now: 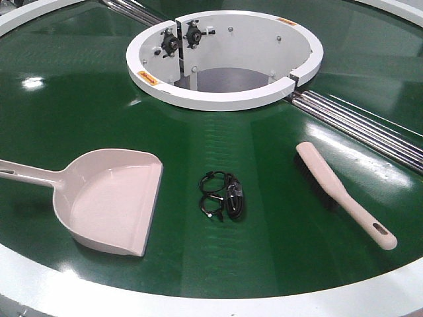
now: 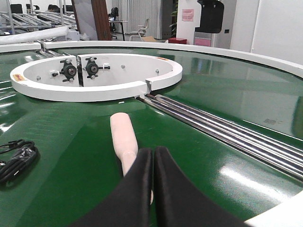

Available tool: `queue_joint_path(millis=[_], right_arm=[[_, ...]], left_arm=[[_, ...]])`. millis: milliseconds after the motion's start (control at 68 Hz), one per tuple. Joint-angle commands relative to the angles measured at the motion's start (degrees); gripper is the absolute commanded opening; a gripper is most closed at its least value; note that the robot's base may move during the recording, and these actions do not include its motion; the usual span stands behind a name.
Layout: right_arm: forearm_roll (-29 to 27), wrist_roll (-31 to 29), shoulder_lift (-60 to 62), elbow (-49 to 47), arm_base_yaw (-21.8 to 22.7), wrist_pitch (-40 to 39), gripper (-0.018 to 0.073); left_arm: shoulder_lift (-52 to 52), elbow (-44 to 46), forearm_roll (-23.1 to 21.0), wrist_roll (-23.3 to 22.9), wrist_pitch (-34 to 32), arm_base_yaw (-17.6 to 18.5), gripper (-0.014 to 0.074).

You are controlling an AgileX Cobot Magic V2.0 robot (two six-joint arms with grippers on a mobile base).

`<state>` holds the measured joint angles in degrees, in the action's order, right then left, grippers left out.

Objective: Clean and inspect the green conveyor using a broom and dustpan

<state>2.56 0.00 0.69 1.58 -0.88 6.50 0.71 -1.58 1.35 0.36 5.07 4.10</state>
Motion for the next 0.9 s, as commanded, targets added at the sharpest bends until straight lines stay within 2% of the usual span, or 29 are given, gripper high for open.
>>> queue_joint_path(millis=[0, 88, 147, 235, 279, 456, 603, 706, 779, 882], right_arm=[[0.0, 0.0, 0.6, 0.2, 0.1, -3.8, -0.0008], [0.0, 0.0, 0.6, 0.2, 0.1, -3.8, -0.0008], [0.0, 0.0, 0.6, 0.2, 0.1, -3.8, -0.0008], [0.0, 0.0, 0.6, 0.2, 0.1, -3.8, -0.0008], [0.0, 0.0, 0.6, 0.2, 0.1, -3.8, -0.0008], [0.0, 0.0, 0.6, 0.2, 0.1, -3.8, -0.0008], [0.0, 0.0, 0.6, 0.2, 0.1, -3.8, -0.0008], [0.0, 0.0, 0.6, 0.2, 0.1, -3.8, -0.0008], [0.0, 0.0, 0.6, 0.2, 0.1, -3.8, -0.0008], [0.0, 0.0, 0.6, 0.2, 0.1, -3.8, -0.0008]], left_arm=[[0.8, -0.5, -0.1, -0.4, -4.1, 0.0, -0.0006], [0.8, -0.5, 0.0, -0.4, -4.6, 0.0, -0.0006], [0.8, -0.2, 0.8, -0.4, -8.1, 0.0, -0.0006], [0.8, 0.6, -1.3, -2.0, -13.9, 0.0, -0.0006], [0.6, 2.0, -2.4, -2.2, -13.6, 0.0, -0.0006], [-6.7, 14.2, -2.1, -1.6, -3.0, 0.0, -0.0006], [-17.8, 25.1, -2.0, -1.5, 9.7, 0.0, -0.0006], [-25.2, 30.5, 0.9, -1.4, 19.1, 0.0, -0.0006], [-28.6, 32.1, 1.7, -1.4, 22.0, 0.0, -0.0006], [-31.6, 31.9, 1.8, -1.5, 21.6, 0.0, -0.0006]])
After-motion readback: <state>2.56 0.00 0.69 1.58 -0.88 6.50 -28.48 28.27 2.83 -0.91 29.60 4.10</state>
